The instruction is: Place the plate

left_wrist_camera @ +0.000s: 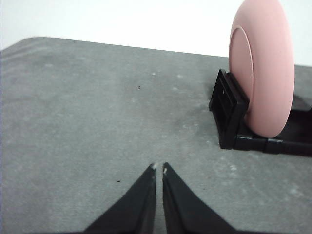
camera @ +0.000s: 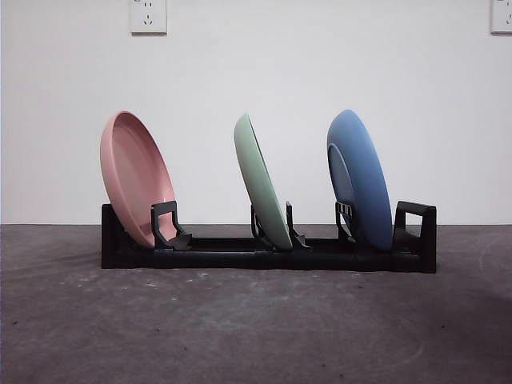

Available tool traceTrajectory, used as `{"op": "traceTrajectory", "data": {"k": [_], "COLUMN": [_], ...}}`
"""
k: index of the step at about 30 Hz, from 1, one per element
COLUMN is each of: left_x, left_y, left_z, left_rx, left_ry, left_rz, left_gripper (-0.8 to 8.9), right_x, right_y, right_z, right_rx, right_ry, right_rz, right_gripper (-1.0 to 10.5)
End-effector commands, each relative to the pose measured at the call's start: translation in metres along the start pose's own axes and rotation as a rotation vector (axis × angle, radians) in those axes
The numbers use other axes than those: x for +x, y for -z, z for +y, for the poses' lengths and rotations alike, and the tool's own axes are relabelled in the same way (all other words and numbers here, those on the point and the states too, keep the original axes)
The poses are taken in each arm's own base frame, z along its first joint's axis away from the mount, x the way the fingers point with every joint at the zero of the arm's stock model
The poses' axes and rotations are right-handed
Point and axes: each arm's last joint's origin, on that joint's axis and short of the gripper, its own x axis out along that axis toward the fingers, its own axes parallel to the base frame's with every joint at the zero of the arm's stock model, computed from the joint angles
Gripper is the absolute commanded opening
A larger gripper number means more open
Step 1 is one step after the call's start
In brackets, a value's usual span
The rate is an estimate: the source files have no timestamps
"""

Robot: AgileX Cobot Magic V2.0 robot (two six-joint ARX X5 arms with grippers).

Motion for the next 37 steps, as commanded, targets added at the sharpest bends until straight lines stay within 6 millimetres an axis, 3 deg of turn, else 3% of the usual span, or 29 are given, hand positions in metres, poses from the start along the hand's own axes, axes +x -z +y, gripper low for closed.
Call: {"op": "traceTrajectory", "data": {"k": [1,7,12,23,31,37], "left_x": [0.002,0.001,-0.004,-0.001,0.023,0.043], "left_y": [0.007,0.002,-0.018,-0.076,-0.128,-0.153], "left_z": [0.001,0.000,-0.003,-0.017,-0.036,-0.053], "left_rx": [-0.084,-0.177,-0.232,-0.238,-0.203,-0.202], "left_ry": [-0.006,-0.005,0.006,0.091,0.264,0.430], "left_rz": [0.023,0.015,-0.015,0.035,0.198,0.347], "left_gripper": [0.19,0.15,0.15,0.15,0.15,0.15], "right_x": [0.000,-0.001,-0.005,-0.023,-0.018,-0.007], "right_y": [0.001,-0.002,-0.015,-0.088,-0.134,-0.156], "right_z": [0.000,0.001,0.003,0.010,0.018,0.024], "right_rx": [0.074,0.243,0.331,0.356,0.301,0.254], "right_ry": [-0.002,-0.035,-0.078,-0.155,-0.374,-0.534], "right_rz": [-0.007,-0.003,-0.016,0.011,0.156,0.256], "right_gripper": [0.2,0.1,0.1,0.1,0.1,0.1]}}
